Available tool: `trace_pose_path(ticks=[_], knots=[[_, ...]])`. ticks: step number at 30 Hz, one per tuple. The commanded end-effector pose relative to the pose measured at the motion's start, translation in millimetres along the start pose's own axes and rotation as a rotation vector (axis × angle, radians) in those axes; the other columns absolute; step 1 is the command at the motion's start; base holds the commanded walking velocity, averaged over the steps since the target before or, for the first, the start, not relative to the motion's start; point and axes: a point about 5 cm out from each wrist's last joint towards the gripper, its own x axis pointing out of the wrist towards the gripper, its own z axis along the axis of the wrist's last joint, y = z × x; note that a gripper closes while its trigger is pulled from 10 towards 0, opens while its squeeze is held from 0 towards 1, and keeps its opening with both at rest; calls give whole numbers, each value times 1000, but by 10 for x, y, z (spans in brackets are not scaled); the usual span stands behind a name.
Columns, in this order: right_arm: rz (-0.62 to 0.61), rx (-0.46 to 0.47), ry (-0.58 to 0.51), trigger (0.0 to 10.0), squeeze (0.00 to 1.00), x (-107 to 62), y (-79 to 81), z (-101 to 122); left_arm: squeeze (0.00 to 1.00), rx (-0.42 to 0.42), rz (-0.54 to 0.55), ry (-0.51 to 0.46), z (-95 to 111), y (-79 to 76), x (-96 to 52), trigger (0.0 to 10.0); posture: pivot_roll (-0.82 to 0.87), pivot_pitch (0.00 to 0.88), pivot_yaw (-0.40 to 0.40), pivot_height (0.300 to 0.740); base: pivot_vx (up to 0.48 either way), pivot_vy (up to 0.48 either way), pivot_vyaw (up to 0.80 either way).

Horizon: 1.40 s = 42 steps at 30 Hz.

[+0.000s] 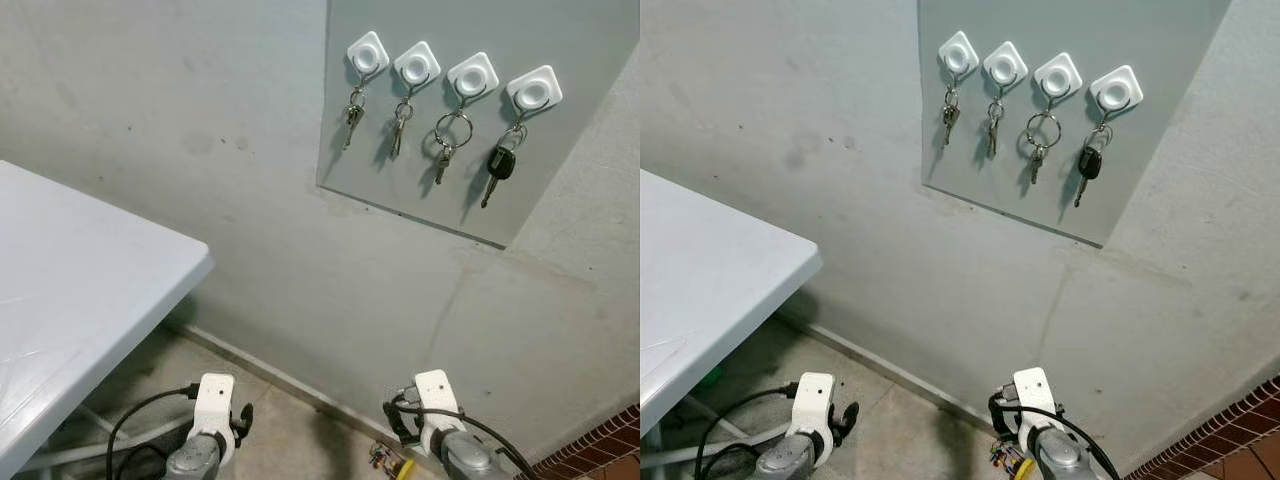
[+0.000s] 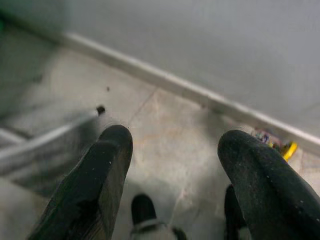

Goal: Hang keys on a hook

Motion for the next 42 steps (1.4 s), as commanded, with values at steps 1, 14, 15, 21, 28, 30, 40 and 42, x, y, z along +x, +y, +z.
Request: trace_pose_path(ticks=[1, 14, 15, 21, 28, 30, 40, 42], knots=[[-23, 0, 36, 10000, 1000, -27, -43, -82, 0, -5, 3, 17, -46, 1, -11, 10000, -69, 0, -28, 724, 0, 0, 0], [-48, 30, 148, 10000, 1000, -153, -79, -418, 0, -72, 53, 46, -202, 125, -78, 10000, -61, 0, -39, 724, 0, 0, 0], [-49, 30, 152, 10000, 1000, -157, -79, -427, 0, -72, 55, 46, -205, 131, -80, 10000, -61, 0, -39, 724, 0, 0, 0], [-45, 7, 171, 10000, 1000, -167, -72, -458, 0, -87, 71, 49, -220, 162, -89, 10000, -54, 0, -45, 724, 0, 0, 0], [-29, 36, 157, 10000, 0, -148, -81, -410, 0, -98, 111, 50, -228, 286, -111, 10000, -65, 0, -45, 724, 0, 0, 0], [-25, 39, 165, 10000, 0, -148, -86, -413, 0, -93, 116, 78, -303, 288, -136, 10000, -68, 0, -42, 724, 0, 0, 0], [-21, 28, 215, 10000, 0, -177, -68, -502, 0, -80, 106, 121, -460, 230, -191, 10000, -49, 0, -54, 724, 0, 0, -331], [-20, 23, 218, 10000, 0, -180, -67, -509, 0, -81, 105, 122, -469, 226, -194, 10000, -49, 0, -54, 724, 0, 0, -681]])
